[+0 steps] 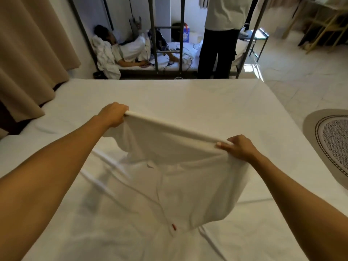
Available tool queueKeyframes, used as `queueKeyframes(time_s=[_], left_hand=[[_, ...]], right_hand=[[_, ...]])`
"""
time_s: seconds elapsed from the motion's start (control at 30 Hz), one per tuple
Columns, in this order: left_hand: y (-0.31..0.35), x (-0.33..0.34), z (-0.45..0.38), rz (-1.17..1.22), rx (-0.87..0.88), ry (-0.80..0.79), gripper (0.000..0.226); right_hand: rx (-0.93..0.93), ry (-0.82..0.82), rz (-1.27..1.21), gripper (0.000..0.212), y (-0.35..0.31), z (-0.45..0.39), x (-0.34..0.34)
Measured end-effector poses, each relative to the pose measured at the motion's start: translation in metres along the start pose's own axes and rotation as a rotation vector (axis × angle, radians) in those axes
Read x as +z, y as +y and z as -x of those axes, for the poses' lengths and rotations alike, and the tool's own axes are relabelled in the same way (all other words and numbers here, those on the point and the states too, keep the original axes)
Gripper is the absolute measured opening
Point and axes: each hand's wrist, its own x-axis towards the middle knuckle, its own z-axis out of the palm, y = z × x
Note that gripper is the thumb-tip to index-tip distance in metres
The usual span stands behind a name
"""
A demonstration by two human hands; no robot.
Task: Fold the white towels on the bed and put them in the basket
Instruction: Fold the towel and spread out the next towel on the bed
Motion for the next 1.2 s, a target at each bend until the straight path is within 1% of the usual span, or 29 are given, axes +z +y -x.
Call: queueKeyframes(time_s=[0.03, 0.07, 0.13, 0.2, 0.27, 0.33, 0.47, 0.6, 0.7, 0.83, 0.97, 1.07, 1.1, 1.17, 1.2], left_hand=[[-0.005, -0.012, 0.004, 0.006, -0.021, 0.032, 0.016], [-0.009, -0.024, 0.008, 0.009, -0.04, 0.056, 0.016], [-0.013, -0.043, 0.017, 0.01, -0.076, 0.098, 0.016], [-0.015, -0.057, 0.027, 0.034, -0.102, 0.146, 0.017], [-0.016, -0.069, 0.039, 0.051, -0.125, 0.188, 0.02], [-0.014, -0.082, 0.052, 0.05, -0.159, 0.219, 0.022], [-0.015, -0.11, 0.074, 0.068, -0.248, 0.227, 0.023], [-0.017, -0.125, 0.088, 0.219, -0.317, 0.216, 0.024], [-0.006, -0.12, 0.095, 0.346, -0.375, 0.225, 0.024], [0.014, -0.104, 0.105, 0.403, -0.392, 0.163, 0.023], [0.038, -0.089, 0.11, 0.603, -0.427, 0.05, 0.026], [0.057, -0.084, 0.115, 0.751, -0.447, -0.028, 0.02], [0.062, -0.084, 0.117, 0.761, -0.423, -0.084, 0.022], [0.067, -0.084, 0.12, 0.706, -0.345, -0.205, 0.037], [0.069, -0.084, 0.121, 0.669, -0.304, -0.229, 0.042]], right_hand=[[-0.017, -0.08, 0.062, 0.057, -0.01, 0.003, -0.012], [-0.035, -0.158, 0.136, 0.055, -0.021, 0.006, -0.024], [-0.073, -0.246, 0.328, 0.043, -0.04, 0.011, -0.045], [-0.081, -0.246, 0.506, 0.034, -0.052, 0.014, -0.058], [-0.111, -0.165, 0.581, 0.025, -0.055, 0.013, -0.067], [-0.134, -0.062, 0.553, 0.027, -0.056, 0.014, -0.074], [-0.177, 0.068, 0.361, 0.025, -0.064, 0.015, -0.093], [-0.288, 0.215, 0.203, 0.015, -0.079, 0.019, -0.109], [-0.293, 0.296, 0.084, 0.019, -0.09, 0.023, -0.114], [-0.253, 0.287, 0.013, 0.022, -0.092, 0.027, -0.114], [-0.194, 0.301, -0.024, 0.024, -0.083, 0.032, -0.116], [-0.154, 0.271, 0.006, 0.026, -0.076, 0.033, -0.118], [-0.144, 0.256, 0.02, 0.026, -0.074, 0.032, -0.119], [-0.129, 0.218, 0.069, 0.026, -0.068, 0.031, -0.121], [-0.126, 0.196, 0.11, 0.026, -0.066, 0.032, -0.122]])
